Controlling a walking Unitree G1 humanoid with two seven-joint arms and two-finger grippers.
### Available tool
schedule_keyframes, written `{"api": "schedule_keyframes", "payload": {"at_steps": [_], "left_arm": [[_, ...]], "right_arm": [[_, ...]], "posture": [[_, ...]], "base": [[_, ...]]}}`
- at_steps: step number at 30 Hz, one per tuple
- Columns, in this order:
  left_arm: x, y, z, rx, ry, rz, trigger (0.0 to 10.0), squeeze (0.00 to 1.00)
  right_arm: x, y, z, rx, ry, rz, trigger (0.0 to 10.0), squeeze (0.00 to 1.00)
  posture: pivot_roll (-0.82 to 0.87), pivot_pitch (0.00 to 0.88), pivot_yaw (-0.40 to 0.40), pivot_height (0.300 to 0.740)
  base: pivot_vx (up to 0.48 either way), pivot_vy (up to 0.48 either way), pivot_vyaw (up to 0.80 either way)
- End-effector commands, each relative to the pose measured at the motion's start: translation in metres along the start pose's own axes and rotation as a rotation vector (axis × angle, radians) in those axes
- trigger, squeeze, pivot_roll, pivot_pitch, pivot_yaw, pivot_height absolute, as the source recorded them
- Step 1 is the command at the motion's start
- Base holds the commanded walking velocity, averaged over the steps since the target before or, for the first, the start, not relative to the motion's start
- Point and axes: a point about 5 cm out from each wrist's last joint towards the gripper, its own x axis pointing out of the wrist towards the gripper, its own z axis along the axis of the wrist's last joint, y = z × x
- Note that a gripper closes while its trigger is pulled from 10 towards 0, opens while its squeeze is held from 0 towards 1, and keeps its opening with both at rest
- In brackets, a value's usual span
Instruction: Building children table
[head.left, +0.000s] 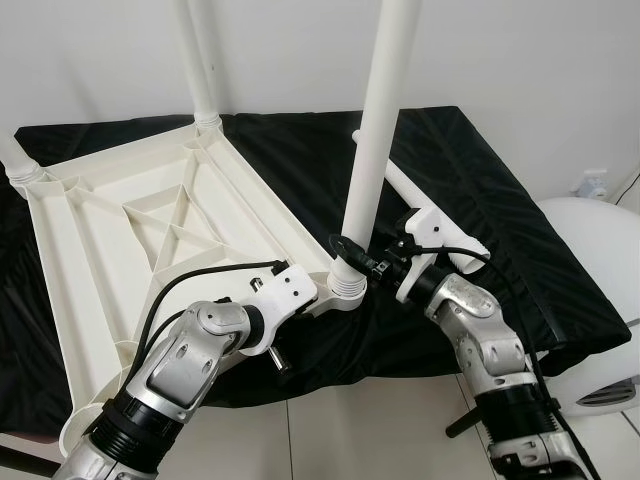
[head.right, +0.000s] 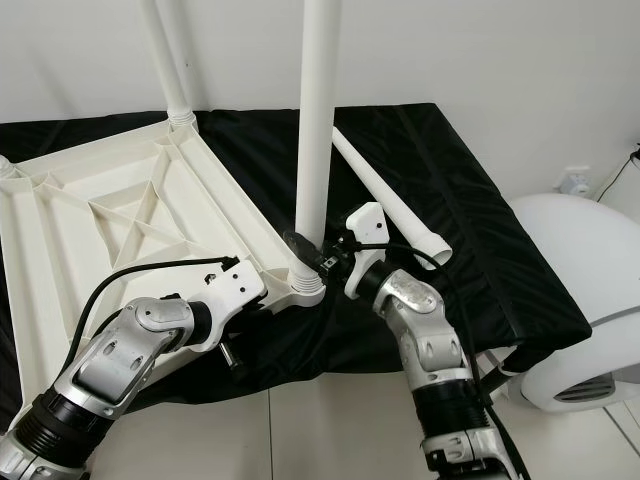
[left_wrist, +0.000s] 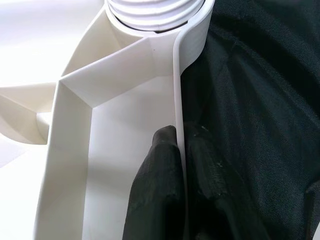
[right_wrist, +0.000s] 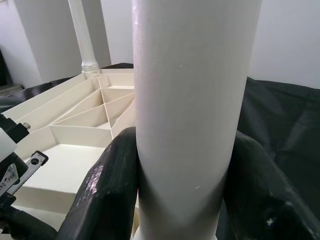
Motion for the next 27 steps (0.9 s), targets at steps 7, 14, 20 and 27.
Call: {"api": "schedule_keyframes", "payload": {"at_steps": [7, 14, 20, 27], "left_arm": [[0.003, 0.000, -0.015, -0.017, 0.074, 0.070, 10.0, 0.00], [0.002, 0.000, -0.016, -0.022, 0.076, 0.073, 10.0, 0.00], [0.002, 0.000, -0.015, -0.026, 0.073, 0.075, 10.0, 0.00], [0.002, 0.000, -0.015, -0.029, 0.073, 0.076, 10.0, 0.00]], "right_arm": [[-0.005, 0.012, -0.022, 0.036, 0.085, 0.007, 10.0, 0.00], [-0.006, 0.017, -0.020, 0.035, 0.074, -0.006, 10.0, 0.00], [-0.002, 0.025, -0.017, 0.047, 0.049, -0.029, 10.0, 0.00], [0.000, 0.028, -0.017, 0.057, 0.042, -0.050, 10.0, 0.00]], "posture": [[-0.08, 0.135, 0.013, 0.740], [-0.08, 0.140, 0.011, 0.740], [-0.08, 0.142, 0.008, 0.740], [-0.08, 0.144, 0.008, 0.740]], "base": [[0.000, 0.000, 0.00], [0.000, 0.000, 0.00], [0.000, 0.000, 0.00], [0.000, 0.000, 0.00]]}}
